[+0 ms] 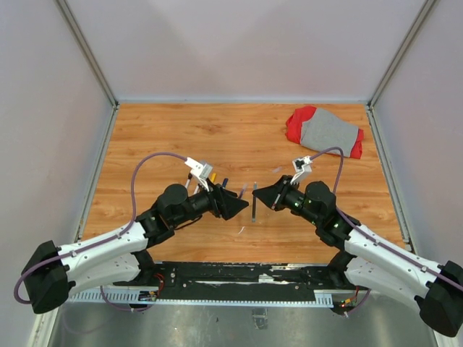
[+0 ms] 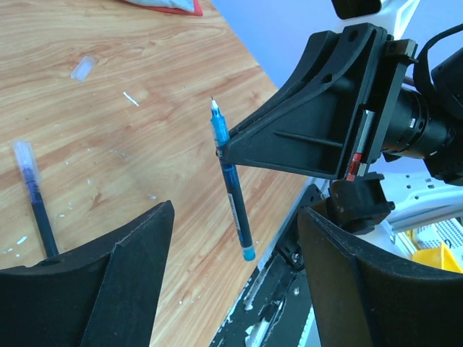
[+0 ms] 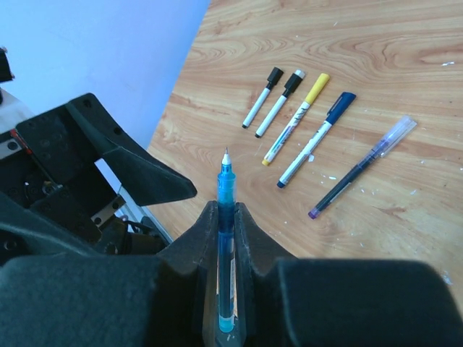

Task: Insert the pens into the pen caps
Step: Pick up the pen from the center of the board, then move the pen cap to the center of the board.

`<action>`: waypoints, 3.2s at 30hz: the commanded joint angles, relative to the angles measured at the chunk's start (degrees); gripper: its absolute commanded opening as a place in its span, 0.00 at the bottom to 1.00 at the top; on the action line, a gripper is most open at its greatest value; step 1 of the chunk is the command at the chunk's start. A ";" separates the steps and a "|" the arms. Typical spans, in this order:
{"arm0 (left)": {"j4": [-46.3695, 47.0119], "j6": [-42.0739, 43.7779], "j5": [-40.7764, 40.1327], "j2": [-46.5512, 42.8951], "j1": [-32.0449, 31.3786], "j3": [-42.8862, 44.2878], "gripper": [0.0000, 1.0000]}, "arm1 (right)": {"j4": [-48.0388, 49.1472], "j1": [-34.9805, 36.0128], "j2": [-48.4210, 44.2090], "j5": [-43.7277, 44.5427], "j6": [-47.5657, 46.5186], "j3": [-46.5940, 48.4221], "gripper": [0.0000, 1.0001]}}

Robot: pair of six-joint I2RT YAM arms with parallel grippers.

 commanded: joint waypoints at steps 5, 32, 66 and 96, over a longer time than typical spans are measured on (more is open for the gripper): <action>5.39 -0.64 1.53 0.74 -1.05 -1.26 0.74 | 6.41 2.61 0.48 5.65 3.32 0.22 0.01; 9.63 -1.19 3.28 7.83 -3.41 1.29 0.33 | 11.52 4.79 0.50 7.03 5.74 -1.19 0.01; -28.32 13.12 -5.14 -0.88 7.80 15.18 0.00 | -34.70 4.40 -3.54 25.35 -22.84 15.53 0.59; -44.56 21.70 -12.76 -11.90 13.51 16.11 0.01 | -55.68 -17.97 51.03 21.85 -4.74 51.82 0.74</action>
